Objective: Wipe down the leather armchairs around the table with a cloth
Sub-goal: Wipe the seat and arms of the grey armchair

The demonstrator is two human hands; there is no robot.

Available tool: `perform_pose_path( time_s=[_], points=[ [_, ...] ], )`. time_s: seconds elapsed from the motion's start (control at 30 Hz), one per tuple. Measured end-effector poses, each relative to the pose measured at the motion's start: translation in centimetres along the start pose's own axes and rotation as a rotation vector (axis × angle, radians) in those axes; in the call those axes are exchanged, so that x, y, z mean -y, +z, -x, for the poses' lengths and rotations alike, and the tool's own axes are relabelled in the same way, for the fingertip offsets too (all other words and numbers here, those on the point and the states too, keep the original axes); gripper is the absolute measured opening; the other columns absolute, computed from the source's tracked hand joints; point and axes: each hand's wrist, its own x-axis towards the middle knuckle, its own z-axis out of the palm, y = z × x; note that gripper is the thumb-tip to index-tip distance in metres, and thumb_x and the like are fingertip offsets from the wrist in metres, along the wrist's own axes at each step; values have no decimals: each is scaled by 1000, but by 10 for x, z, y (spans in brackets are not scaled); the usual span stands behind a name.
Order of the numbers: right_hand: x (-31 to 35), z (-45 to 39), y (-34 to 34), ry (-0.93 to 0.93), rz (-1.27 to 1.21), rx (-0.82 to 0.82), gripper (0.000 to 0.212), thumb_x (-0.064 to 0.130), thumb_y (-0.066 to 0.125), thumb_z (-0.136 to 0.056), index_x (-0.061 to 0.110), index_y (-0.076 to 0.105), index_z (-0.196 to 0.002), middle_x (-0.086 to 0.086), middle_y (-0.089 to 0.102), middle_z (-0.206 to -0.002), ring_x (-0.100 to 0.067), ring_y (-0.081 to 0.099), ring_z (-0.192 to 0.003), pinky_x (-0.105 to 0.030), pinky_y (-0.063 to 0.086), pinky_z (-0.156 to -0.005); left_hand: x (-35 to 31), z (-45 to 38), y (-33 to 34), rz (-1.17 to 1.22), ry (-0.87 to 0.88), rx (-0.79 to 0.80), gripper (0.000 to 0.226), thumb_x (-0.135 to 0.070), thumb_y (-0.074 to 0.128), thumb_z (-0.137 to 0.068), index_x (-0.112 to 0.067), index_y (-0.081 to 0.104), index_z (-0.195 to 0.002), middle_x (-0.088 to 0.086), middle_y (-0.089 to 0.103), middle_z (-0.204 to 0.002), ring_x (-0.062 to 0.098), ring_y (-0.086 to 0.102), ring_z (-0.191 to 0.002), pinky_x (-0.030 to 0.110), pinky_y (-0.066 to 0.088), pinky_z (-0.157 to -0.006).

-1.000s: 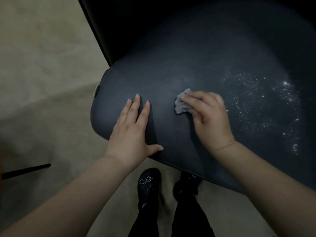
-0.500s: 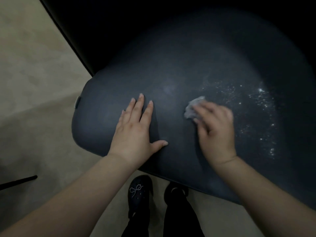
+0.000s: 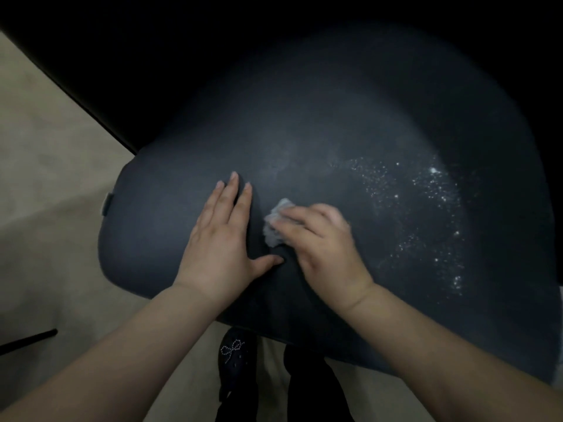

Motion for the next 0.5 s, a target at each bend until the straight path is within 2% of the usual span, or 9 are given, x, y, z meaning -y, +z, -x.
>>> perform_pose_path(
  time_s=[0.1,0.2,0.27,0.33,0.43,0.5],
  points=[
    [-7,-40,4,-50,-2,41,32,2,67,-79,14,72,-108,-4,68,-112,-35,58,-92,-44,49,-80,5,1,-2,10,-87,-30,122,-68,69,-63,-20,4,-155,-6,-7,-162,13,-7,-148,35,4,-117],
    [-34,-52,-11,174,27,-118,34,-4,62,-79,11,71,-109,-6,67,-112,-35,56,-94,-28,39,-89,5,1,-3,-2,-99,-30,122,-69,68,-63,-17,7,-155,-4,-4,-163,15,-5,-149,32,3,-118],
    [-42,-33,-20,272,45,-196,33,-4,62,-81,10,70,-110,-6,66,-113,-34,54,-96,-23,35,-89,0,0,-3,4,-86,-14,122,-69,67,-62,-20,6,-155,-6,-6,-162,14,-6,-148,38,9,-117],
    [-34,-10,-21,216,51,-165,35,-4,60,-81,10,70,-110,-6,65,-114,-35,54,-95,-29,38,-90,-8,-1,-1,7,-71,-7,122,-70,67,-63,-22,4,-155,-11,-10,-161,10,-8,-147,39,10,-114],
    [-31,-11,-19,65,5,-27,30,2,62,-84,11,70,-111,-5,66,-114,-34,56,-96,-45,47,-85,-21,-9,1,8,-45,-9,120,-71,65,-65,-22,2,-155,-10,-12,-161,9,-11,-147,31,2,-108],
    [-44,-39,-23,19,14,18,30,2,65,-83,10,70,-112,-7,66,-114,-35,56,-97,-43,47,-86,-29,-14,3,4,-31,-6,120,-72,62,-65,-21,2,-155,-9,-12,-161,10,-12,-147,30,0,-110]
  ],
)
